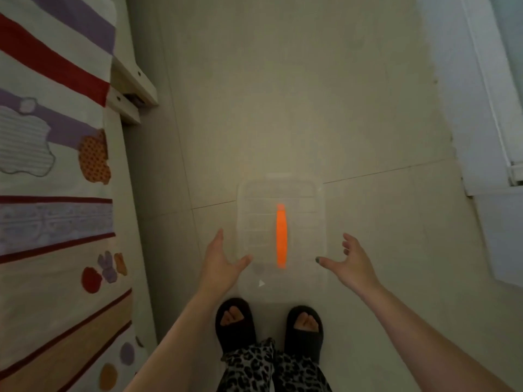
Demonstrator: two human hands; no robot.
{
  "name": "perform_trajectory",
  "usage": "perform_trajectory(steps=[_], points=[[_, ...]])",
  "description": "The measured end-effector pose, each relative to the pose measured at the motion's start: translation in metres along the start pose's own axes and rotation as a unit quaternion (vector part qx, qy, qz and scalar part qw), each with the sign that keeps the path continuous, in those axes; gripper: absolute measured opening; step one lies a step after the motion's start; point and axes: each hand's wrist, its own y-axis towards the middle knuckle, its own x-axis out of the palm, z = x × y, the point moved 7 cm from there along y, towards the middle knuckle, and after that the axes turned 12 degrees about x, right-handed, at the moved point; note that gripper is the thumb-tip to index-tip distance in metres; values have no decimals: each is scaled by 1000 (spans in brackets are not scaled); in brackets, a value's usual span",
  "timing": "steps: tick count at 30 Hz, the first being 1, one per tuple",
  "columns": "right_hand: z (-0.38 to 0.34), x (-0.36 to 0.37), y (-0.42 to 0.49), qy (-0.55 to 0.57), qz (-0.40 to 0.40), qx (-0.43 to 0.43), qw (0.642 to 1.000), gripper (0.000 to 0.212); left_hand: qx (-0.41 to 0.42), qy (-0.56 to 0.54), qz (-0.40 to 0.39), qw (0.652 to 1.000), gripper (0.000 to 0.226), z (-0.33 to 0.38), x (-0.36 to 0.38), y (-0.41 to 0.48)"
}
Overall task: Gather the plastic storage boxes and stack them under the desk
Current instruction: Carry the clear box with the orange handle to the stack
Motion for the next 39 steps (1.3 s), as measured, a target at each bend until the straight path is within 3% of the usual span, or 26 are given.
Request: perform_trajectory(steps=[8,12,14,26,31,39], points=[[4,37,48,-2,-32,26,999,113,-37,-31,-51,998,121,-33,36,36],[5,43,60,13,-42,38,998,110,17,4,-60,998,74,-24,40,45],[5,44,64,16,-43,35,998,108,28,14,-56,998,64,-19,41,48],[2,44,68,50,-37,37,997,89,-28,25,-17,999,79,-15,42,53],[0,31,44,69,-41,37,996,78,1,42,-3,999,58,7,25,35],[-16,-15,-38,113,-22,35,993,74,20,72,3,997,64,69,-21,-32]])
